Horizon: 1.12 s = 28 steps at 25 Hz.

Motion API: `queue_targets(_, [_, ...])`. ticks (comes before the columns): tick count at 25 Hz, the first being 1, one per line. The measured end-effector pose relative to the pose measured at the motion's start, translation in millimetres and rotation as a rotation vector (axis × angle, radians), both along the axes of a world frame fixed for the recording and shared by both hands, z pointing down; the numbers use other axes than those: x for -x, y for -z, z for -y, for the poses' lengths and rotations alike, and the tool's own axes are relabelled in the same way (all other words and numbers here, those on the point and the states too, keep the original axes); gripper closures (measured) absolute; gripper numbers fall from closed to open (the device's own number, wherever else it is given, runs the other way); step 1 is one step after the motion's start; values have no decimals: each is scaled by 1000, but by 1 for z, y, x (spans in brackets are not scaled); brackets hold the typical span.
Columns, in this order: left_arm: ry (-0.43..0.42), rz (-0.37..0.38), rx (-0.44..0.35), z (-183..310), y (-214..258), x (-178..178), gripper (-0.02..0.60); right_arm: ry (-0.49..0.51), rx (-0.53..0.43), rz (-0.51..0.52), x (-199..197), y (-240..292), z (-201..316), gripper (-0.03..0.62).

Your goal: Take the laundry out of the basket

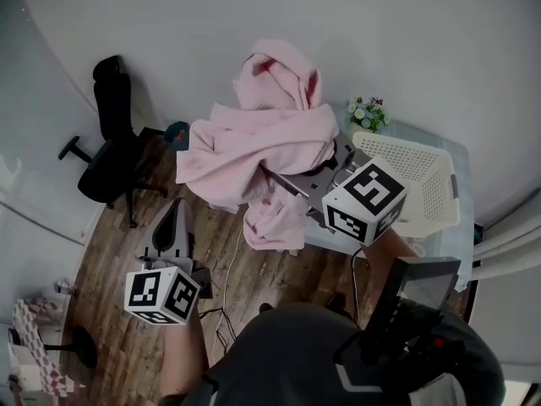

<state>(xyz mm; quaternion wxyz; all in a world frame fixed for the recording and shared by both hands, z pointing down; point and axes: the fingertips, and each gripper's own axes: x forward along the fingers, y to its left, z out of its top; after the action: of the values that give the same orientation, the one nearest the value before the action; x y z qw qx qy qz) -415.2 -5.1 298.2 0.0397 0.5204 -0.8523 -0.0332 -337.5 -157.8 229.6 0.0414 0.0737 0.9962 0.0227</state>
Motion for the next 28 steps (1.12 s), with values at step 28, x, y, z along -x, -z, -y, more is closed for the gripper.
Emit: queue_targets(28, [52,-73,-33,-47,-29,2,571,-31,32,-87,3,-62,-63,304])
